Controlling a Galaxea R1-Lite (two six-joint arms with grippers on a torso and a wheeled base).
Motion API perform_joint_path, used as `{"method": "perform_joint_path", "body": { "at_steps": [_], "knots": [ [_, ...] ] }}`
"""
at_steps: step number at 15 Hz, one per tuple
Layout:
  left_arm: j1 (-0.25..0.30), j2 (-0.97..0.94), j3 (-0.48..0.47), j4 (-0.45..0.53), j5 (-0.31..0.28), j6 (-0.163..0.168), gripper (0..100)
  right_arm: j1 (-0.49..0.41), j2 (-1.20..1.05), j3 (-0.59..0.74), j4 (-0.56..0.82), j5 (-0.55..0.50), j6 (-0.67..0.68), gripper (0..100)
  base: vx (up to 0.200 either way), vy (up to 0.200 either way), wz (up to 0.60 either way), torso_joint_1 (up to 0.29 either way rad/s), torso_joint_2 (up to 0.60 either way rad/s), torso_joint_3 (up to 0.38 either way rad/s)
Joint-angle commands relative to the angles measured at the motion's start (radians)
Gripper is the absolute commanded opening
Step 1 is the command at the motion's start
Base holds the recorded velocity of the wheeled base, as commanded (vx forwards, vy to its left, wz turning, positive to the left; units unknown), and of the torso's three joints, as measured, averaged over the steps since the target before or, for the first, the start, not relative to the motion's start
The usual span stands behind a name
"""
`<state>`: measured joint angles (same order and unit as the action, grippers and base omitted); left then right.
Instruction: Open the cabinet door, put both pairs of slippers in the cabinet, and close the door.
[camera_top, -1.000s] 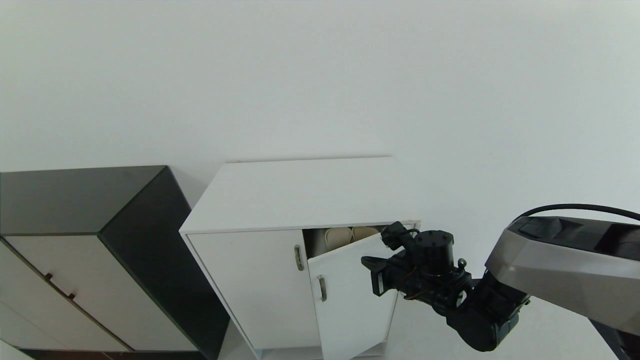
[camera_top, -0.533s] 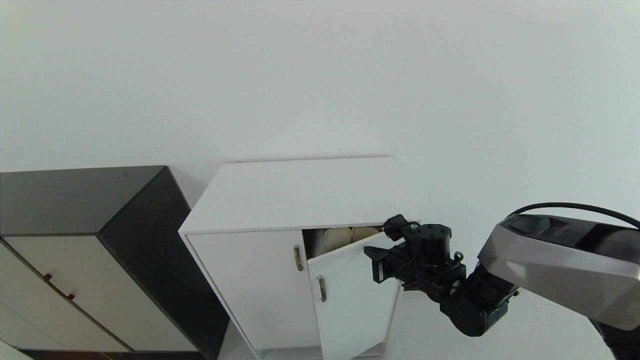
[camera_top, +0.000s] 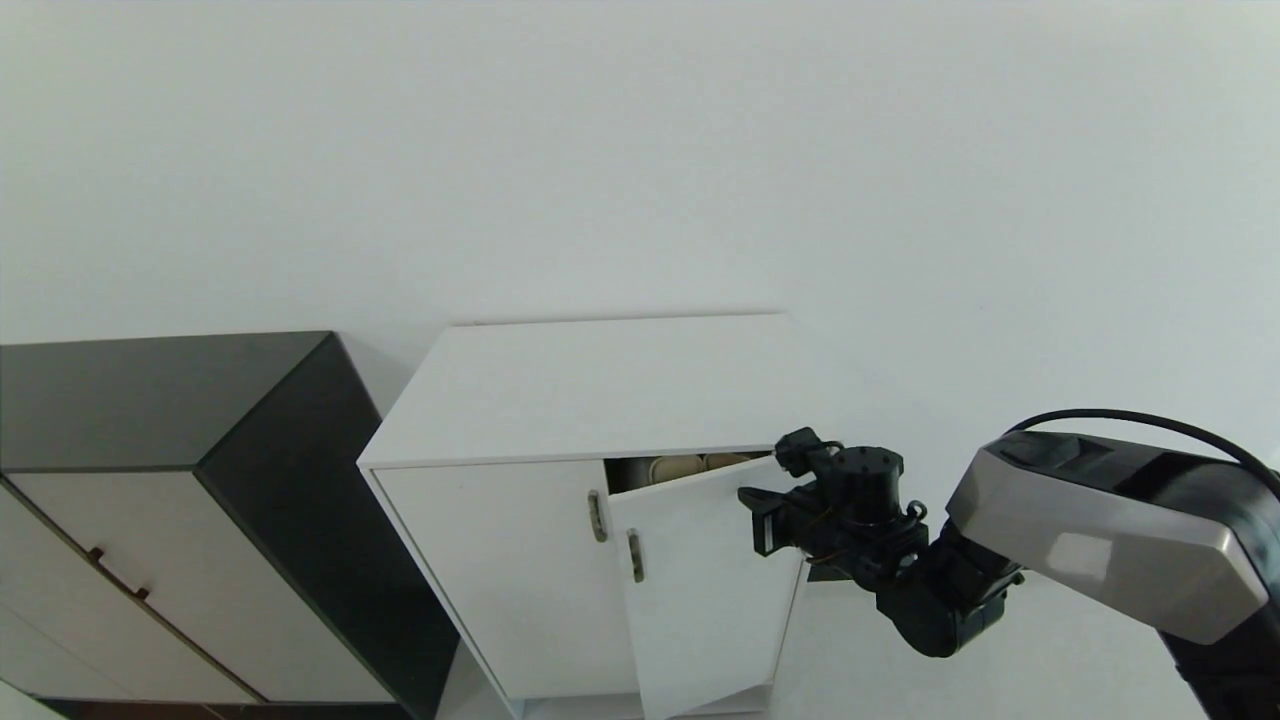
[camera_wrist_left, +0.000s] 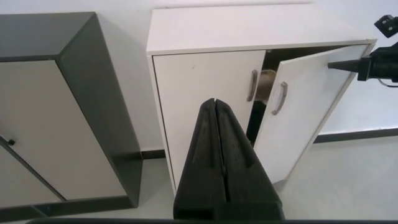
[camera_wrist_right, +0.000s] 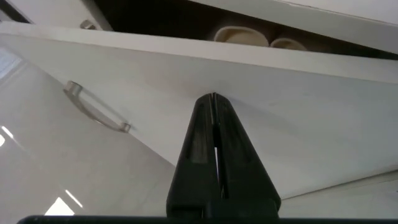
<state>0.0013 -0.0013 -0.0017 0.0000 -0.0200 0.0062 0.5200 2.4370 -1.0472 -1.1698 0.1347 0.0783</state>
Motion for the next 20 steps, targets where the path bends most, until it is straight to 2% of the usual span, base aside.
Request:
{"method": "perform_joint_path", "body": {
  "at_steps": [1,9,20],
  "knots": [
    [0.0,0.001,0.0,0.0,0.0,0.0,0,-0.009,0.02,-0.014,0.001,0.0,0.0,0,0.0,0.0,0.0,0.0,0.0,0.0],
    [0.0,0.001,0.0,0.0,0.0,0.0,0,-0.046,0.07,-0.08,0.01,-0.001,0.001,0,0.0,0.0,0.0,0.0,0.0,0.0],
    [0.0,0.001,0.0,0.0,-0.001,0.003,0,-0.054,0.085,-0.085,0.007,-0.009,0.001,0,0.0,0.0,0.0,0.0,0.0,0.0]
  ]
}}
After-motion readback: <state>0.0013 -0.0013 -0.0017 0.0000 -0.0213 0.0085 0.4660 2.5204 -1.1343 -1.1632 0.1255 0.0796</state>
